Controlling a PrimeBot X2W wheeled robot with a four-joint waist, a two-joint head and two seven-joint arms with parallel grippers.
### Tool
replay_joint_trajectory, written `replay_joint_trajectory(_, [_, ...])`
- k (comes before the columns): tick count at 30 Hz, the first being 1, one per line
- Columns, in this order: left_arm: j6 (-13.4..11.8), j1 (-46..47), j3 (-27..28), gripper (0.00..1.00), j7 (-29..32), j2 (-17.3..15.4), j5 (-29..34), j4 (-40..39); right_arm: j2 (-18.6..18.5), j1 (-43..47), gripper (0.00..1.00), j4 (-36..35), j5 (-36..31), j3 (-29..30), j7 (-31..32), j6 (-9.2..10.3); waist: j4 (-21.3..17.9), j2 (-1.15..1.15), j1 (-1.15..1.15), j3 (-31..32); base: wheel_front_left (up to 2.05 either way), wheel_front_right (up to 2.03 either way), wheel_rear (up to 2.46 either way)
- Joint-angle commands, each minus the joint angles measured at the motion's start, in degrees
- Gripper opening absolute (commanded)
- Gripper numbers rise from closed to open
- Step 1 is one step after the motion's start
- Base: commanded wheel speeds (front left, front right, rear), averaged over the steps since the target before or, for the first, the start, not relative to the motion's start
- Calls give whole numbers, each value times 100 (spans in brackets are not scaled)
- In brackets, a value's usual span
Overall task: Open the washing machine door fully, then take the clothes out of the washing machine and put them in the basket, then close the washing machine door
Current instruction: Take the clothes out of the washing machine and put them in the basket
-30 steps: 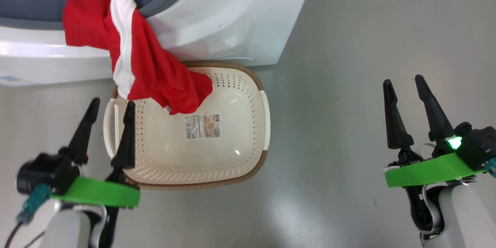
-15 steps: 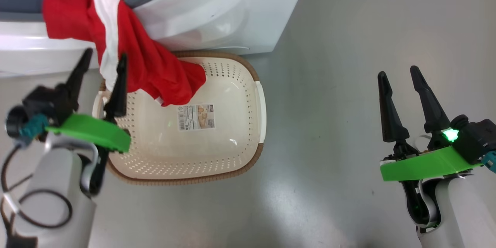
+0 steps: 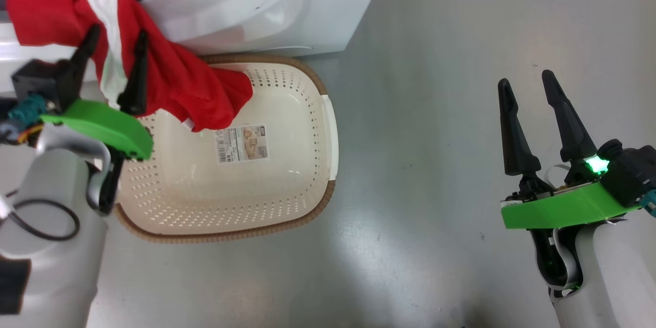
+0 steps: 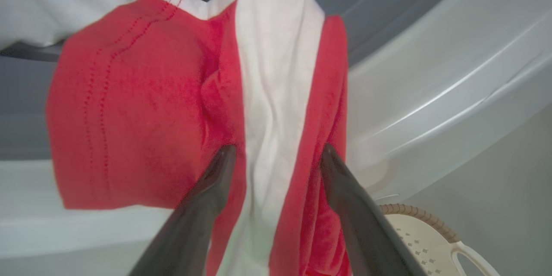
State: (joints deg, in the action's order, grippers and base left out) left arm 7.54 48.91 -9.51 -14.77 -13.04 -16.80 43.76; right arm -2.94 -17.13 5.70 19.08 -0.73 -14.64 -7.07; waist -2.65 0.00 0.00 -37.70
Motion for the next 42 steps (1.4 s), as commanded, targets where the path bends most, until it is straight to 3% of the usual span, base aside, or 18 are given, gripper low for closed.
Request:
replay_joint_trajectory(1, [-5, 147, 120, 100, -23, -286, -43, 41, 6, -5, 100, -142, 7, -138, -36, -42, -46, 0, 0, -56, 0, 0, 0])
replay_joint_trajectory(10, [-5, 468, 110, 98, -23, -311, -89, 376, 6, -45, 100, -147, 40, -149, -36, -42, -108, 0, 0, -105, 0, 0, 0])
replay_joint_trajectory(13, [-5, 454, 109, 80, -23, -280, -82, 384, 6, -41, 100, -154, 45, -133, -36, -42, -96, 0, 0, -98, 0, 0, 0])
replay_joint_trajectory(15, [-5, 422, 116, 48, -23, -261, -87, 374, 6, -43, 100, -156, 44, -131, -36, -42, -83, 0, 0, -95, 0, 0, 0])
replay_joint_trajectory(22, [-5, 228, 145, 28, -23, -168, -65, 265, 6, -46, 100, -158, 16, -107, -36, -42, -15, 0, 0, -63, 0, 0, 0])
replay_joint_trajectory(29, [-5, -164, 178, 0, -23, -24, -16, 77, 6, -20, 100, -138, 6, -91, -36, -42, 37, 0, 0, 15, 0, 0, 0])
replay_joint_trajectory(42, [-5, -667, 35, 0, -23, 98, -161, 89, 6, 5, 100, -126, 0, -80, -36, -42, 77, 0, 0, 51, 0, 0, 0])
